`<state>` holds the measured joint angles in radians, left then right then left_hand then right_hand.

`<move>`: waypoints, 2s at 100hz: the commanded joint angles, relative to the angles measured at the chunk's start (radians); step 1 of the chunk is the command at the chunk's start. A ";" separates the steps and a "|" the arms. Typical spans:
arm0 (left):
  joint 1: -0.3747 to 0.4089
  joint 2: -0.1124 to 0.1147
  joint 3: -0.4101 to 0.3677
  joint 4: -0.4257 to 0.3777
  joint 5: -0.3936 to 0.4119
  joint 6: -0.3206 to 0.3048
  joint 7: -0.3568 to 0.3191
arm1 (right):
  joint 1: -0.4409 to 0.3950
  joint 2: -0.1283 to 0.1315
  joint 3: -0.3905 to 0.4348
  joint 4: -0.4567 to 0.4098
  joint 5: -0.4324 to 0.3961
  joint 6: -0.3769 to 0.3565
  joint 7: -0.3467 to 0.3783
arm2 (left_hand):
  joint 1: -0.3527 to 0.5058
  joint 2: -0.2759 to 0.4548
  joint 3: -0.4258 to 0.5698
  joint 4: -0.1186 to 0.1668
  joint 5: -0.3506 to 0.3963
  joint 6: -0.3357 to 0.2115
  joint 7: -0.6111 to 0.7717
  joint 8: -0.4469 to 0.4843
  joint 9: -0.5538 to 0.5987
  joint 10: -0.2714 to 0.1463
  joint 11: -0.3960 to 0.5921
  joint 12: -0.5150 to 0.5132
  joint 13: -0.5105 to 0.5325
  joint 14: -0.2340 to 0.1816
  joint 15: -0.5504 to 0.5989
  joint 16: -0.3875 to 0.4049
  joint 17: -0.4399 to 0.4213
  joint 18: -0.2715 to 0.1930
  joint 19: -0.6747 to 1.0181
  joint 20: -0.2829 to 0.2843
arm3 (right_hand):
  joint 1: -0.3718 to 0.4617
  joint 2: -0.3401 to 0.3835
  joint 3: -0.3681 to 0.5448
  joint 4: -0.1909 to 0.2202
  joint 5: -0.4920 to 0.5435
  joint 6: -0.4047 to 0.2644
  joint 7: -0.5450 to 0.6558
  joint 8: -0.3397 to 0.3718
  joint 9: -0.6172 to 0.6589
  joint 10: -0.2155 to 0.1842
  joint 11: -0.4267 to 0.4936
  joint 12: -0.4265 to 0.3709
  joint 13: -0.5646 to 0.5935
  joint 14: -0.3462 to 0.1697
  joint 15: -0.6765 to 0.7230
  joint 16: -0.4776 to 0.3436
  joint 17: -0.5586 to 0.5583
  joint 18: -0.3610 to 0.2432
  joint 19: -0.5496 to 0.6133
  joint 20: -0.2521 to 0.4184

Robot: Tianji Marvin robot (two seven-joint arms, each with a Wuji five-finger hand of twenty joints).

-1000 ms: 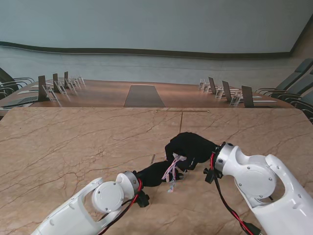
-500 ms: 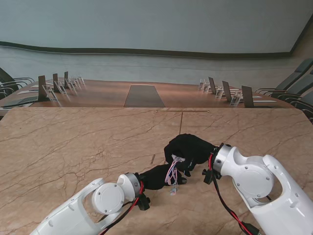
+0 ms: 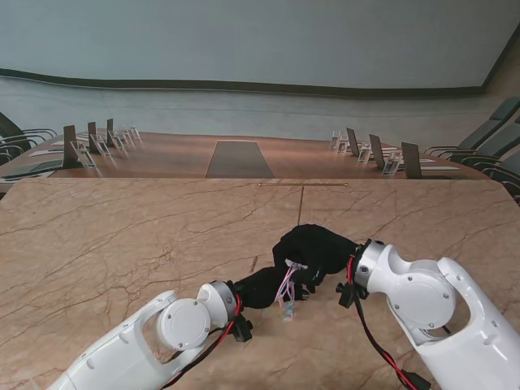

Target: Take the wired earphone off the rack, coil the cable and place them on the table

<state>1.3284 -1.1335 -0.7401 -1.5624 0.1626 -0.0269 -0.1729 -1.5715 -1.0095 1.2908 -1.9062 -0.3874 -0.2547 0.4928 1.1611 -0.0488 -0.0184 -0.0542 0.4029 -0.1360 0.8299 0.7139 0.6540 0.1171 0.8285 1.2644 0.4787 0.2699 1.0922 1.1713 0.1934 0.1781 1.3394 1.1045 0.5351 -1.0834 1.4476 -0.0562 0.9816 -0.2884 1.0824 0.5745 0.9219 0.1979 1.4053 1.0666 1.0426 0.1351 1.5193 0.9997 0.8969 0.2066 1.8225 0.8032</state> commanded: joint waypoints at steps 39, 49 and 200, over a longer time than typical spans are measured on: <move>-0.012 -0.013 -0.007 0.011 0.032 0.018 0.020 | -0.041 0.005 0.034 -0.024 -0.001 -0.015 0.013 | 0.098 -0.019 0.001 0.005 -0.013 -0.053 0.147 0.250 0.034 -0.049 0.094 0.108 0.025 -0.031 0.074 0.040 0.011 -0.017 0.066 0.048 | 0.014 -0.013 0.122 0.024 0.050 -0.002 0.055 0.043 -0.023 0.113 0.054 -0.019 -0.014 0.115 0.064 -0.011 -0.002 -0.092 0.132 0.028; -0.011 -0.014 -0.013 0.012 0.043 0.025 0.028 | -0.050 0.006 0.045 -0.030 -0.003 -0.024 0.013 | 0.098 -0.025 0.002 0.003 -0.012 -0.065 0.157 0.291 0.040 -0.059 0.147 0.131 0.029 -0.043 0.113 0.059 0.014 -0.022 0.083 0.079 | 0.013 -0.013 0.122 0.023 0.051 -0.004 0.055 0.044 -0.025 0.112 0.054 -0.019 -0.016 0.115 0.062 -0.011 -0.005 -0.091 0.130 0.030; 0.021 -0.033 -0.097 0.019 0.158 0.018 0.176 | -0.150 0.029 0.168 -0.111 -0.084 0.012 0.135 | 0.113 -0.017 -0.006 -0.012 0.028 0.057 0.097 0.414 0.177 -0.138 0.349 0.135 0.171 -0.043 0.258 0.097 0.155 0.020 0.188 0.209 | 0.032 0.089 0.046 0.025 0.016 -0.037 0.007 0.114 -0.324 0.182 -0.083 -0.047 -0.304 0.159 -0.126 0.064 -0.358 -0.111 -0.089 0.217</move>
<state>1.3469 -1.1601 -0.8322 -1.5417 0.3240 -0.0052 -0.0009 -1.7122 -0.9854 1.4516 -2.0071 -0.4587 -0.2488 0.6162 1.2011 -0.0932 -0.0107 -0.0607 0.4632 -0.0681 0.8814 1.0977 0.8156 0.0178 1.1433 1.3786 0.6278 0.2298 1.3138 1.2686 0.3365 0.1946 1.4626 1.2814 0.5356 -1.0436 1.4456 -0.0562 0.9640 -0.2848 1.0511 0.6596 0.6604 0.3257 1.3373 1.0078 0.7900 0.2140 1.4184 1.0277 0.6018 0.2260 1.7389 0.9601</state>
